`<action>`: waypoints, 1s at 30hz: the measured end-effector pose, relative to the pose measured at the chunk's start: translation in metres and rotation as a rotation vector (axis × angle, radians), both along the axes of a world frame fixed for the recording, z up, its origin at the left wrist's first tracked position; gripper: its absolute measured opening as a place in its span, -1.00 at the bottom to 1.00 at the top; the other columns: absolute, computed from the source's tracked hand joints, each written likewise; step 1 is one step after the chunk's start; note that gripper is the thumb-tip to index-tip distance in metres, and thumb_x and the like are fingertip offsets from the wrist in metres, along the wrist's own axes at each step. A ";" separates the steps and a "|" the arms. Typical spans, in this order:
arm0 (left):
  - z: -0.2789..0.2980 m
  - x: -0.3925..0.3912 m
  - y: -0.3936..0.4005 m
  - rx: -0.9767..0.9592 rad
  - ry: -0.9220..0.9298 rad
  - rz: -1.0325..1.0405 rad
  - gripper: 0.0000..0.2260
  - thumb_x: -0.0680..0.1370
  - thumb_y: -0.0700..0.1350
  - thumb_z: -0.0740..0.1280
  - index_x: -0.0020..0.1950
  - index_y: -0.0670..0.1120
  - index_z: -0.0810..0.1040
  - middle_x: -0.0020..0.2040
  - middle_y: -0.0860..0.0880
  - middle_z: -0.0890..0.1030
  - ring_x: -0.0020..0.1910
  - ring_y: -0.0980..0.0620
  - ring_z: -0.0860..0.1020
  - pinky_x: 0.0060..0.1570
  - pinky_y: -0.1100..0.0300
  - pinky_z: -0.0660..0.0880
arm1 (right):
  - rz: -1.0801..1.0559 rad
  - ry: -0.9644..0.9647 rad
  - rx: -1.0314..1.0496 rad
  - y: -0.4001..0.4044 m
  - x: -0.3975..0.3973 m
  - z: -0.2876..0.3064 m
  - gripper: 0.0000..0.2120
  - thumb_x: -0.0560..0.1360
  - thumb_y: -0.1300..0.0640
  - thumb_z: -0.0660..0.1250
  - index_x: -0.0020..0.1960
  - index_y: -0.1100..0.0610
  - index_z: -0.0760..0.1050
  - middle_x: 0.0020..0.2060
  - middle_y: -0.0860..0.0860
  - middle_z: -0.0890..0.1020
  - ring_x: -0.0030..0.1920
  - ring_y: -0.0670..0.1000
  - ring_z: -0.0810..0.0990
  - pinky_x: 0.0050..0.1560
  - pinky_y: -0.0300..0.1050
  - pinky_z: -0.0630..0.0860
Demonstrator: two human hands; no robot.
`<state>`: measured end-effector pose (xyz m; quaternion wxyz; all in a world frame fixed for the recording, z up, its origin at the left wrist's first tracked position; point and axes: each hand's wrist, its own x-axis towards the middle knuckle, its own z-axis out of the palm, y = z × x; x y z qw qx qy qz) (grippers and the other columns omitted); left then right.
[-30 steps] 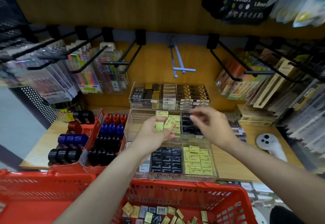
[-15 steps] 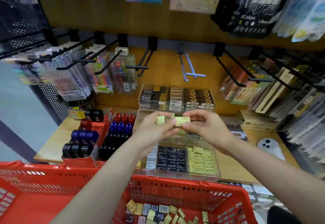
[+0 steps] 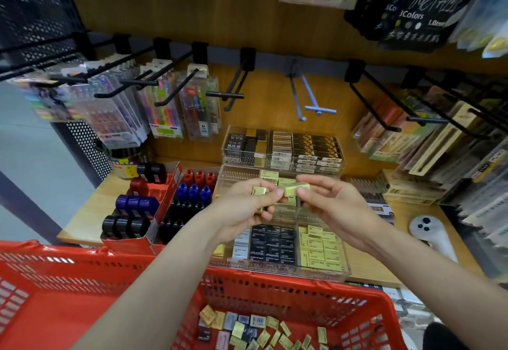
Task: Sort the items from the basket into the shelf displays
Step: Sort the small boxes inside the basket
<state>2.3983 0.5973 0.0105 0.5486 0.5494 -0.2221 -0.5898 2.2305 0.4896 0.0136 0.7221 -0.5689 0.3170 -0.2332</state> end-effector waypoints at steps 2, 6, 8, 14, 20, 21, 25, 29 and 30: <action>0.002 -0.003 -0.001 -0.004 -0.031 -0.010 -0.82 0.50 -0.22 0.43 0.09 -0.16 0.58 -0.22 -0.05 0.68 -0.34 0.14 0.51 -0.33 0.29 0.50 | -0.024 -0.060 0.233 0.002 0.000 -0.005 -0.58 0.29 0.21 0.51 0.15 0.18 0.61 -0.06 0.09 0.71 -0.18 -0.08 0.67 -0.18 -0.26 0.58; 0.003 -0.006 -0.005 -0.018 0.065 0.019 -0.53 0.51 -0.45 0.33 0.34 -0.09 0.43 0.05 -0.17 0.57 -0.10 -0.01 0.54 -0.04 0.13 0.56 | -0.036 -0.202 0.670 0.000 0.000 -0.011 -0.70 0.43 0.31 0.41 0.15 0.16 0.57 0.06 0.18 0.68 -0.03 0.10 0.68 -0.07 -0.02 0.66; 0.002 -0.005 -0.007 -0.044 0.107 0.078 -0.38 0.51 -0.55 0.21 0.48 -0.08 0.28 0.19 -0.22 0.52 0.11 -0.09 0.54 0.17 0.05 0.53 | -0.095 -0.231 0.733 -0.007 0.000 -0.009 -0.68 0.46 0.35 0.35 0.19 0.16 0.50 0.13 0.24 0.65 0.07 0.20 0.67 -0.06 0.08 0.66; -0.013 0.001 -0.011 -0.007 -0.111 0.141 -0.50 0.54 -0.46 0.26 0.45 -0.19 0.31 0.21 -0.14 0.60 0.19 -0.01 0.59 0.16 0.14 0.58 | -0.211 0.220 0.332 -0.031 0.006 0.001 -0.73 0.57 0.38 0.24 0.25 0.23 0.39 0.13 0.18 0.60 -0.05 0.08 0.62 -0.30 -0.10 0.62; -0.025 0.008 -0.013 0.064 -0.367 0.185 -0.77 0.57 -0.32 0.33 0.19 -0.13 0.57 0.11 -0.09 0.60 0.06 -0.01 0.64 0.10 0.10 0.62 | -0.093 0.722 -0.517 -0.053 0.028 0.008 -0.66 0.42 0.16 0.53 0.05 0.04 0.42 -0.06 -0.05 0.60 -0.21 -0.07 0.68 -0.42 -0.30 0.51; -0.025 0.010 -0.014 0.066 -0.384 0.209 -0.78 0.56 -0.30 0.35 0.18 -0.12 0.58 0.08 -0.07 0.62 0.03 -0.01 0.65 0.08 0.08 0.63 | -0.076 0.744 -0.566 -0.053 0.034 0.009 -0.70 0.40 0.13 0.55 0.00 0.02 0.46 -0.09 -0.06 0.61 -0.21 -0.09 0.66 -0.42 -0.29 0.49; -0.029 0.019 -0.014 0.065 -0.499 0.283 -0.80 0.53 -0.23 0.43 0.11 -0.03 0.57 0.07 -0.02 0.60 0.02 0.04 0.61 0.02 0.12 0.61 | -0.060 0.777 -0.748 -0.054 0.055 -0.003 -0.79 0.40 0.03 0.55 -0.09 -0.02 0.52 -0.13 -0.06 0.62 -0.08 -0.04 0.59 -0.23 -0.20 0.46; -0.035 0.023 -0.013 0.093 -0.590 0.313 -0.86 0.52 -0.16 0.47 0.02 0.02 0.59 0.10 -0.01 0.60 0.13 0.00 0.56 0.18 -0.02 0.54 | -0.058 0.766 -0.805 -0.057 0.067 -0.023 -0.81 0.43 0.06 0.51 0.00 0.04 0.58 -0.03 -0.01 0.63 0.04 -0.01 0.58 0.02 -0.15 0.54; -0.037 0.024 -0.013 0.094 -0.608 0.299 -0.85 0.51 -0.16 0.47 0.02 0.02 0.59 0.09 0.00 0.61 0.12 0.01 0.57 0.19 -0.02 0.54 | -0.055 0.778 -0.829 -0.058 0.068 -0.027 -0.81 0.44 0.06 0.49 0.03 0.05 0.59 -0.01 0.00 0.64 0.04 -0.02 0.57 0.03 -0.17 0.53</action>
